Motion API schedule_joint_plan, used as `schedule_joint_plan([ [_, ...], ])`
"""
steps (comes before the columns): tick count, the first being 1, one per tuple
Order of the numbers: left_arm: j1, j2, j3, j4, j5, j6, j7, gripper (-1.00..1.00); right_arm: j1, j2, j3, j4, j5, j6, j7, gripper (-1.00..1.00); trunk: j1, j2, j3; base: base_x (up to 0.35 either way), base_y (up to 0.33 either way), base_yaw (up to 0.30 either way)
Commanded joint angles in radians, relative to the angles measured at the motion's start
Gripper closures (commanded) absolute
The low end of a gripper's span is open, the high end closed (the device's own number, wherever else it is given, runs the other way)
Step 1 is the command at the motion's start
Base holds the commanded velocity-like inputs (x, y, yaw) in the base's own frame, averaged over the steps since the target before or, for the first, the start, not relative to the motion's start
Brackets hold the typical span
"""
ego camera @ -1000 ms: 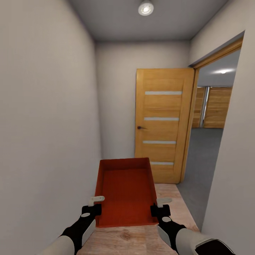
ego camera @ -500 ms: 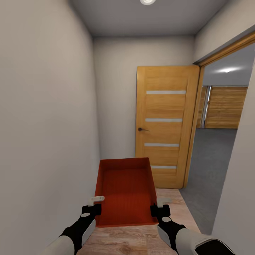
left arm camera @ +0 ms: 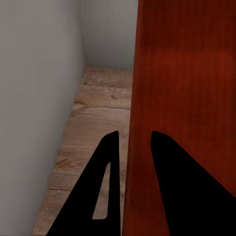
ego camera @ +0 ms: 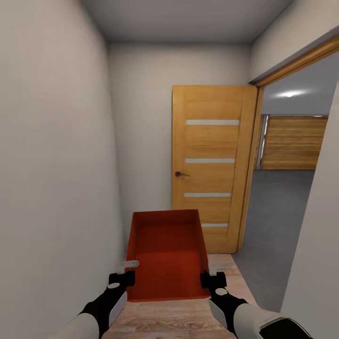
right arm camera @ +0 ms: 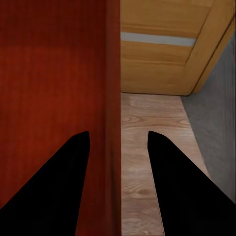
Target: Move the two storage containers from the living room to the garage. In the garage, place one container on the floor and stack the other container on top of it (either order is fine).
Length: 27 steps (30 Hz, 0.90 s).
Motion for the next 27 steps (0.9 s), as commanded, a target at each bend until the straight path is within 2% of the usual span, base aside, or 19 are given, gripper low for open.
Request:
schedule_joint_plan([
  [1, 0.0, 0.043, 0.007, 0.001, 0.01, -0.001, 0.02, 1.0, -0.001, 0.001, -0.021, -0.003, 0.024, -0.035, 0.003, 1.0, 0.0, -0.001, -0.002, 0.044, 0.0, -0.269],
  [18, 0.0, 0.041, 0.007, 0.001, 0.01, -0.001, 0.02, 1.0, -0.001, 0.001, -0.021, -0.003, 0.023, -0.035, 0.003, 1.0, 0.0, -0.001, -0.002, 0.004, 0.0, -0.274],
  [27, 0.0, 0.041, 0.006, 0.001, 0.01, -0.001, 0.02, 1.0, -0.001, 0.001, -0.021, -0.003, 0.023, -0.035, 0.003, 1.0, 0.0, -0.001, -0.002, 0.0, 0.0, -0.052],
])
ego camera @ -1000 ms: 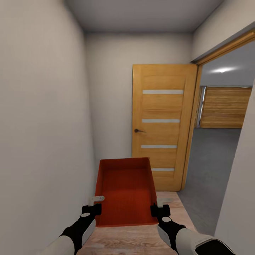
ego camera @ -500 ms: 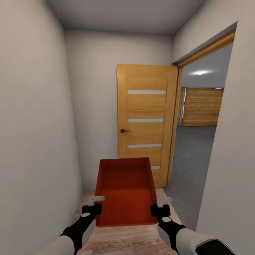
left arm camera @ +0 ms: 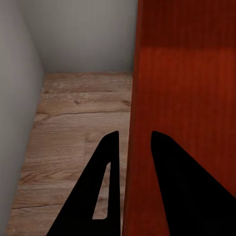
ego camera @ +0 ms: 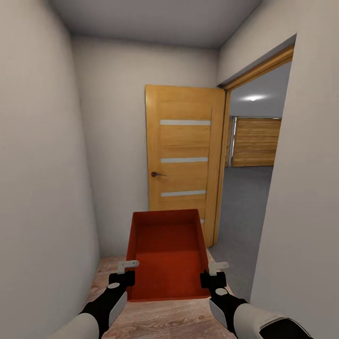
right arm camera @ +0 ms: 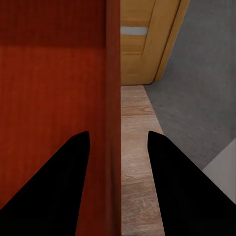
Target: Move the two storage containers from the living room to the garage. In the garage, place one container on the floor and stack the other container on top of it (either order is fine).
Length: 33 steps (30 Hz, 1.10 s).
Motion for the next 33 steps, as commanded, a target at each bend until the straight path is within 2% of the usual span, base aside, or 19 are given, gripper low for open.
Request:
schedule_joint_plan([
  [1, 0.0, 0.041, 0.006, 0.002, 0.01, -0.001, 0.019, 1.0, -0.001, 0.001, -0.024, -0.003, 0.024, -0.035, 0.003, 1.0, 0.0, -0.001, -0.002, 0.0, 0.0, -0.002],
  [9, 0.0, 0.041, 0.008, 0.002, 0.011, 0.0, 0.019, 1.0, -0.001, 0.001, -0.025, -0.003, 0.024, -0.035, 0.003, 1.0, 0.0, -0.001, -0.002, 0.073, 0.0, 0.0],
  [26, 0.0, 0.043, 0.008, 0.003, 0.013, 0.0, 0.019, 1.0, -0.001, 0.001, -0.025, -0.003, 0.024, -0.035, 0.003, 1.0, 0.0, -0.001, -0.002, 0.312, 0.002, -0.007],
  [33, 0.0, 0.043, 0.008, 0.003, 0.013, 0.0, 0.007, 1.0, -0.001, 0.001, -0.025, -0.003, 0.024, -0.035, 0.003, 1.0, 0.0, -0.001, -0.002, 0.321, 0.099, -0.22],
])
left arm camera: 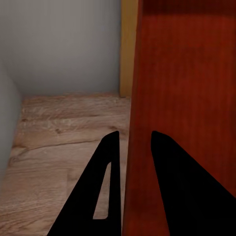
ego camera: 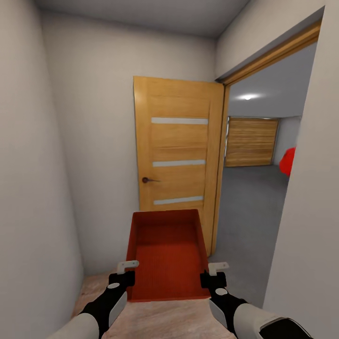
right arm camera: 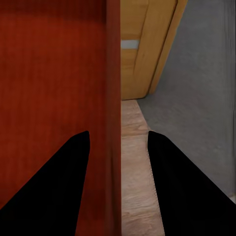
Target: Move the two storage containers from the living room to the garage. In the garage, place one container on the floor and stack the other container on top of it (either order is fine).
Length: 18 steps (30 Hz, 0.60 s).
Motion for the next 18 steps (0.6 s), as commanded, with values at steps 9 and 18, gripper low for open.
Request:
schedule_joint_plan([
  [9, 0.0, 0.043, 0.002, 0.001, 0.014, 0.001, 0.008, 1.0, -0.001, 0.001, -0.025, -0.003, 0.024, -0.037, 0.002, 1.0, 0.001, -0.001, -0.002, 0.32, 0.166, -0.273],
  [18, 0.0, 0.042, 0.002, 0.001, 0.014, 0.0, 0.008, 1.0, -0.001, 0.001, -0.025, -0.003, 0.024, -0.037, 0.002, 1.0, 0.001, -0.001, -0.002, 0.318, 0.176, -0.275],
])
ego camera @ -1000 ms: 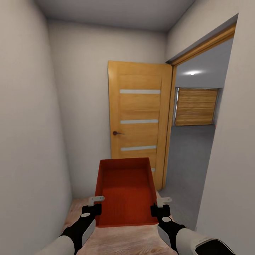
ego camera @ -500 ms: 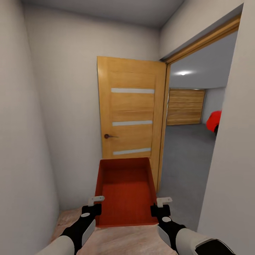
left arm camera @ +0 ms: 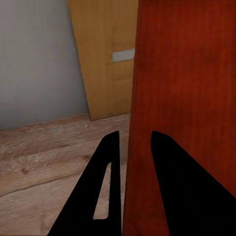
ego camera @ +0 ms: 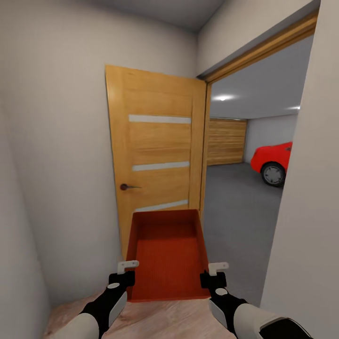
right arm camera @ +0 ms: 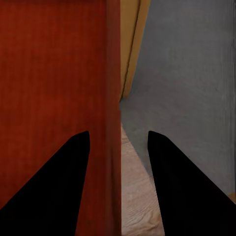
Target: Move the two storage containers from the living room to the garage. In the garage, place one container on the floor and stack the other container on top of it (either order is fine).
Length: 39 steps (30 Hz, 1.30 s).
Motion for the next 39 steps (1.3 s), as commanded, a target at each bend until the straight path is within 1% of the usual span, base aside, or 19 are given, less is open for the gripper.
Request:
schedule_joint_plan([
  [1, 0.0, 0.041, 0.0, 0.001, 0.016, -0.001, 0.01, 1.0, -0.001, 0.001, -0.025, -0.003, 0.024, -0.037, 0.002, 1.0, 0.001, -0.001, -0.002, 0.318, 0.177, -0.276],
  [25, 0.0, 0.041, 0.0, 0.0, 0.015, -0.001, 0.01, 1.0, -0.001, 0.001, -0.025, -0.003, 0.024, -0.037, 0.002, 1.0, 0.001, -0.001, -0.002, 0.315, 0.175, -0.278],
  [39, 0.0, 0.041, 0.001, 0.0, 0.014, -0.001, 0.011, 1.0, -0.001, 0.001, -0.025, -0.003, 0.024, -0.037, 0.002, 1.0, 0.001, -0.001, -0.002, 0.031, 0.017, -0.28],
])
